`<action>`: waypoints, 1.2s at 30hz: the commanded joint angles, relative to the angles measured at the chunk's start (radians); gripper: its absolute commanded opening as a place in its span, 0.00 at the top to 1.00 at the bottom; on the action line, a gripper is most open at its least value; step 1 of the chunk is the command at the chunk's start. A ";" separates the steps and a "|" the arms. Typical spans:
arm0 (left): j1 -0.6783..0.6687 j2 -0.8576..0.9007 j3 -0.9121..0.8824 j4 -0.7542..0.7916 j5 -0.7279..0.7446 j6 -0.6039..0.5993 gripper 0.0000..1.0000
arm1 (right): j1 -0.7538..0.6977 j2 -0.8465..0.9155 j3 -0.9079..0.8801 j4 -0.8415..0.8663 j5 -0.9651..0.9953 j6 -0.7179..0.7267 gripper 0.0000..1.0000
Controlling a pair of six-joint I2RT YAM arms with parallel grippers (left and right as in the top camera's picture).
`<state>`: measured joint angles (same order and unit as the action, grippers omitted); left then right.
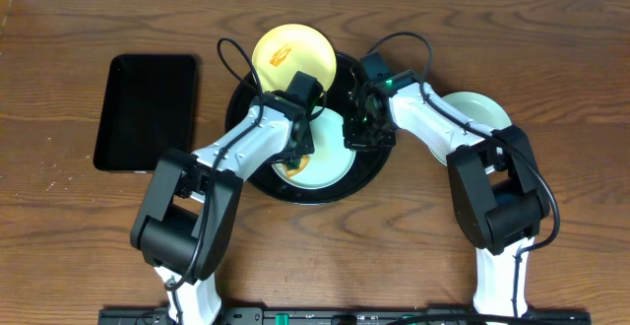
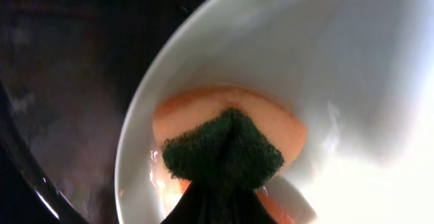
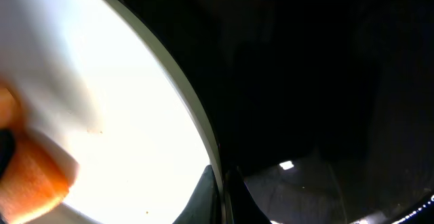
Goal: Clean dirty plates on tray and stack at the side
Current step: 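Scrub the green plate with the sponge while the right gripper holds it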
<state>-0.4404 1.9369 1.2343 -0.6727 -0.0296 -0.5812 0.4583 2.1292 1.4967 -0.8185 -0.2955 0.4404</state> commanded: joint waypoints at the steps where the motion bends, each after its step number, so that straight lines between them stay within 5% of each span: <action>1: 0.004 0.036 -0.033 -0.053 0.203 -0.019 0.92 | 0.005 0.021 -0.008 -0.013 0.005 -0.016 0.99; 3: 0.004 0.036 -0.034 -0.064 0.253 -0.019 0.92 | 0.005 0.021 -0.008 -0.014 -0.014 -0.019 0.99; 6: 0.004 0.036 -0.034 -0.071 0.266 -0.019 0.92 | 0.005 0.022 -0.008 -0.011 -0.051 -0.018 0.81; 11: 0.004 0.036 -0.034 -0.071 0.270 -0.018 0.92 | 0.016 0.037 -0.008 0.000 -0.058 0.005 0.70; 13: 0.004 0.036 -0.035 -0.071 0.286 -0.015 0.92 | 0.019 0.052 -0.008 0.003 -0.078 0.012 0.76; 15: 0.004 0.036 -0.035 -0.071 0.302 -0.015 0.92 | 0.019 0.064 -0.008 0.006 -0.103 0.012 0.99; 22: 0.004 0.036 -0.034 -0.066 0.325 0.000 0.92 | 0.005 0.068 -0.008 0.008 -0.150 -0.031 0.99; 28: 0.004 0.024 -0.025 -0.022 0.497 0.100 0.93 | -0.002 0.068 -0.008 0.010 -0.211 -0.098 0.99; 36: 0.031 -0.146 0.037 -0.021 0.493 0.162 0.93 | -0.017 0.068 -0.008 0.000 -0.211 -0.106 0.99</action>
<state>-0.4267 1.8984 1.2266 -0.6945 0.4229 -0.4618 0.4492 2.1540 1.4967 -0.8192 -0.4381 0.3706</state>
